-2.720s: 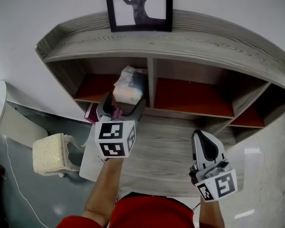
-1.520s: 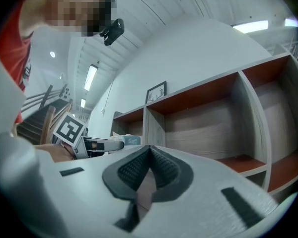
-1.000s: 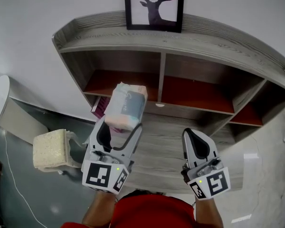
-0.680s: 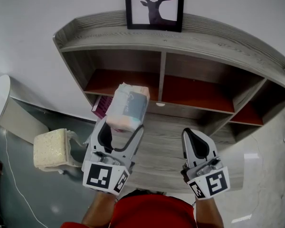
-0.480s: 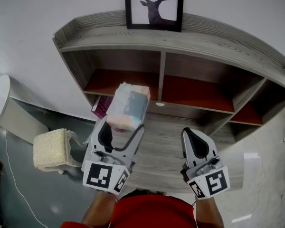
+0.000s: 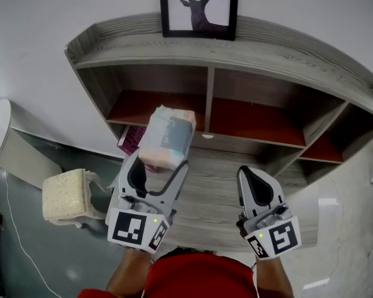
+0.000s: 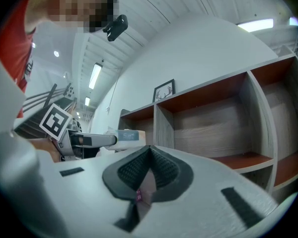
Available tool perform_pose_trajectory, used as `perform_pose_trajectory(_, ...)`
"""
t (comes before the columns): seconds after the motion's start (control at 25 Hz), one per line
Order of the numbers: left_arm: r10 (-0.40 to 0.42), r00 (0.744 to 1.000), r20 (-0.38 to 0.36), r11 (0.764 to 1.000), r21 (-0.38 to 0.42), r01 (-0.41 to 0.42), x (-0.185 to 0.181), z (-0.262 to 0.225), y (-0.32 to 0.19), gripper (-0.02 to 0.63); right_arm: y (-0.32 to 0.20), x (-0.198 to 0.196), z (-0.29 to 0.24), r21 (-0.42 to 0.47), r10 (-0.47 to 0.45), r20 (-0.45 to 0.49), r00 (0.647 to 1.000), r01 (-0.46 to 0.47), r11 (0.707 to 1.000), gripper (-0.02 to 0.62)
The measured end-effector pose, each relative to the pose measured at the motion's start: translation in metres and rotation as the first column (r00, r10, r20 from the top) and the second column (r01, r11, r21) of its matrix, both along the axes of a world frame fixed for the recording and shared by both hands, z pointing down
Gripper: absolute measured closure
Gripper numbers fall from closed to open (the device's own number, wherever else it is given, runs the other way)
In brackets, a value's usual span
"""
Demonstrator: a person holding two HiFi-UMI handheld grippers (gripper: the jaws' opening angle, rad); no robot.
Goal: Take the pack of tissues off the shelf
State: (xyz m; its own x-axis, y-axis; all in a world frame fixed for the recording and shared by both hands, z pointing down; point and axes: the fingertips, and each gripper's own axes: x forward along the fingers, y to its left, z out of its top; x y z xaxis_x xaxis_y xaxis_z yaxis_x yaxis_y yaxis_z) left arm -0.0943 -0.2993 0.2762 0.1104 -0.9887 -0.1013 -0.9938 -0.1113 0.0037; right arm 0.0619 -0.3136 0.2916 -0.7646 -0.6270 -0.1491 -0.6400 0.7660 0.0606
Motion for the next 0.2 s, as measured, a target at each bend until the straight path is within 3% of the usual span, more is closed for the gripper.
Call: perform_pose_trajectory(0.2,0.001,1.000,-0.001,1.000,0.000,-0.001,-0.0001,0.0002,-0.0024,0.227,-0.0019,0.0009,-0.0001,0.002,0.003,0.000,1.000,-0.003,1.000,0.591)
